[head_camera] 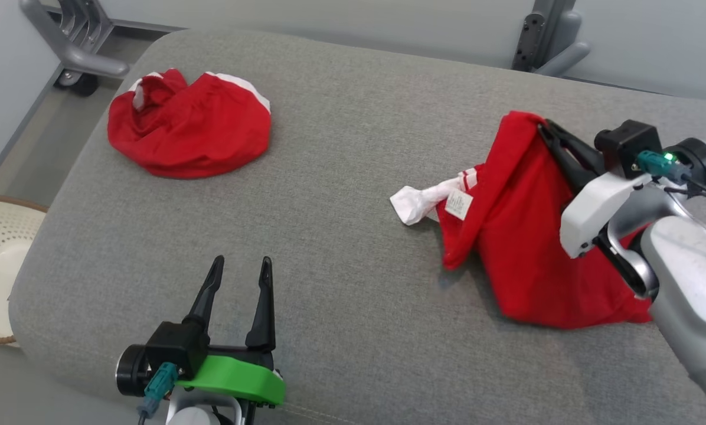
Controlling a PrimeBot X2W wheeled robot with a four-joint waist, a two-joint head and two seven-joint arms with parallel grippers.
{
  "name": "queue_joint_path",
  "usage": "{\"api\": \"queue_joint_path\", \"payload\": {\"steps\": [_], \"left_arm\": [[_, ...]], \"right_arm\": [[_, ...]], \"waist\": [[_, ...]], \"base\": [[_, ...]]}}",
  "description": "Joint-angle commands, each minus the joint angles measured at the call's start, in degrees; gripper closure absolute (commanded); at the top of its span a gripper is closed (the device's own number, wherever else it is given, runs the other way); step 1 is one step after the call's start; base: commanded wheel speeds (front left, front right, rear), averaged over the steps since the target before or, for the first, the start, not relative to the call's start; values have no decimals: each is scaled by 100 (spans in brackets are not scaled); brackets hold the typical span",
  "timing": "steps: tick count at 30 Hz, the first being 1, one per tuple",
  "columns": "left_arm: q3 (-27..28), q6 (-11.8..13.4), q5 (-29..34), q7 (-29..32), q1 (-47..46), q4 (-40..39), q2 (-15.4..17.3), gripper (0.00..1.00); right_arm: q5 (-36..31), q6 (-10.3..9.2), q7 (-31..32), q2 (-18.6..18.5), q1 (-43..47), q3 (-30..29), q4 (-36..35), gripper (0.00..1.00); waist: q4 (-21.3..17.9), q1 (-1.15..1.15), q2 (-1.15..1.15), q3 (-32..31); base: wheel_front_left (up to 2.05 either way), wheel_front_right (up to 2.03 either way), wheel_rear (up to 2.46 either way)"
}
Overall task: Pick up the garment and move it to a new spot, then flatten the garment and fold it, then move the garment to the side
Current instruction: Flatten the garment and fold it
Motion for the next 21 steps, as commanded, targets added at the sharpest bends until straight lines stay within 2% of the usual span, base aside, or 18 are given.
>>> {"api": "queue_joint_path", "payload": {"steps": [1, 8, 11, 12, 13, 14, 21], "left_arm": [[-35, 2, -61, 2, -94, 10, 10, 0], [-207, 47, -136, 2, -160, 32, 9, 0], [-235, 75, -150, 2, -155, 40, 9, 0], [-242, 85, -149, 2, -148, 46, 9, 0], [-244, 81, -145, 2, -136, 49, 9, 0], [-246, 86, -137, 2, -120, 47, 9, 0], [-203, 71, -41, 2, -87, 60, 9, 0]], "right_arm": [[12, -10, -72, -63, -220, -26, 275, 100], [-200, -11, -441, -264, -1042, -323, 1816, 100], [-281, -10, -560, -198, -1224, -598, 2473, 100], [-320, -10, -618, -156, -1258, -715, 2682, 67], [-386, -10, -706, -91, -1272, -786, 2844, 6], [-445, -10, -799, -30, -1288, -847, 2984, 0], [-617, -10, -1314, 307, -1304, -828, 3259, 0]], "waist": [[233, 0, 14, 171], [575, 0, 14, 352], [618, 0, 14, 367], [619, 0, 14, 365], [611, 0, 14, 360], [592, 0, 14, 353], [349, 0, 14, 262]], "base": [[0, 0, 0], [0, 0, 0], [0, 0, 0], [0, 0, 0], [0, 0, 0], [0, 0, 0], [0, 0, 0]]}}
